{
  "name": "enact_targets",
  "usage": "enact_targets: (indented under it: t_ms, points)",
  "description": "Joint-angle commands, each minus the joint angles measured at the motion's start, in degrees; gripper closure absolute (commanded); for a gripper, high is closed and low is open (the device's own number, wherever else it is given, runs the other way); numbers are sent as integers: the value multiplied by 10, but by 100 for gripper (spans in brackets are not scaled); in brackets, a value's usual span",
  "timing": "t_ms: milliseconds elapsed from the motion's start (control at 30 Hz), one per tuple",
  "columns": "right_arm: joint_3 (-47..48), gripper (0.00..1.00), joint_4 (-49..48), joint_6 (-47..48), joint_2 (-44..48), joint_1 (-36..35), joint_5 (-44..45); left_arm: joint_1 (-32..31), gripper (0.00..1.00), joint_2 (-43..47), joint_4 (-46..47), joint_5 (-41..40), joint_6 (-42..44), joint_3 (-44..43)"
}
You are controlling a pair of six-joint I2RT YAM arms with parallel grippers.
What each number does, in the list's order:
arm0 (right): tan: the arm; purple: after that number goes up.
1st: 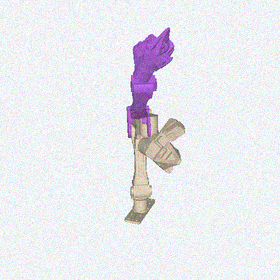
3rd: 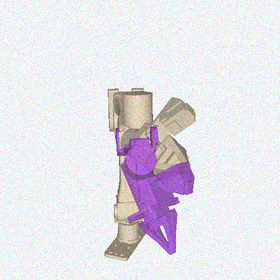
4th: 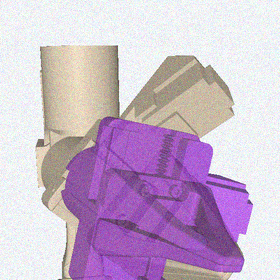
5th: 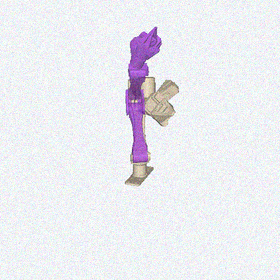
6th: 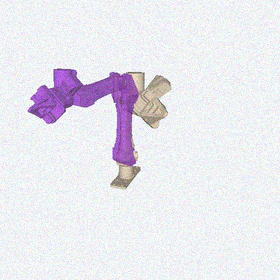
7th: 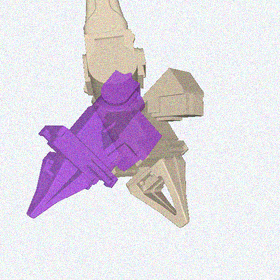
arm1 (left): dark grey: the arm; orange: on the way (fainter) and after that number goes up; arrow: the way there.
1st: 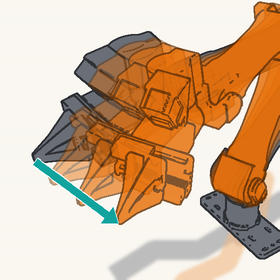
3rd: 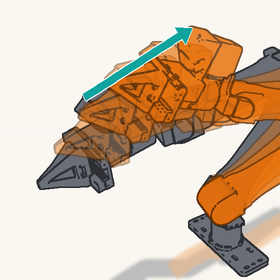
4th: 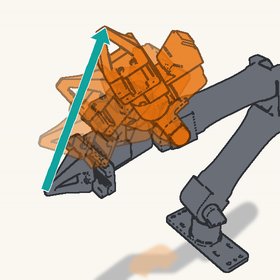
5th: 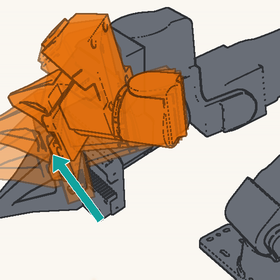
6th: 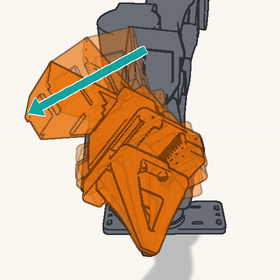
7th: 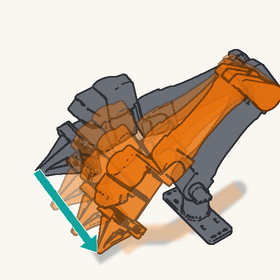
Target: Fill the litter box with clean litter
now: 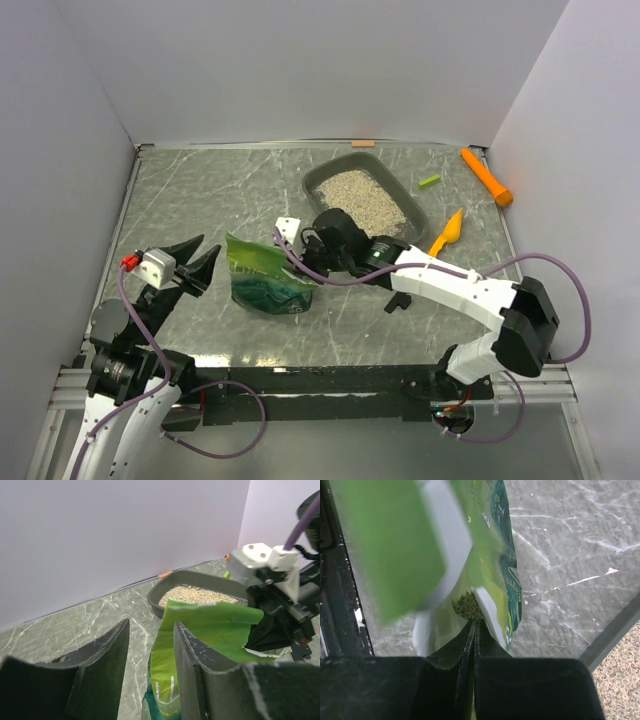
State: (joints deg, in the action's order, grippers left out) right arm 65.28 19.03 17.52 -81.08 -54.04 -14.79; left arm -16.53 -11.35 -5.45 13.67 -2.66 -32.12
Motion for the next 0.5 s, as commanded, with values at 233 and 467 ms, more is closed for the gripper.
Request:
enact_targets:
  t_ms: [233, 467]
  points:
    - [68, 0, 36, -6, -39, 11, -34, 2, 54, 5, 3, 9, -5, -5]
    - [81, 0, 53, -10, -2, 10, -22, 2, 54, 8, 1, 10, -6, -6]
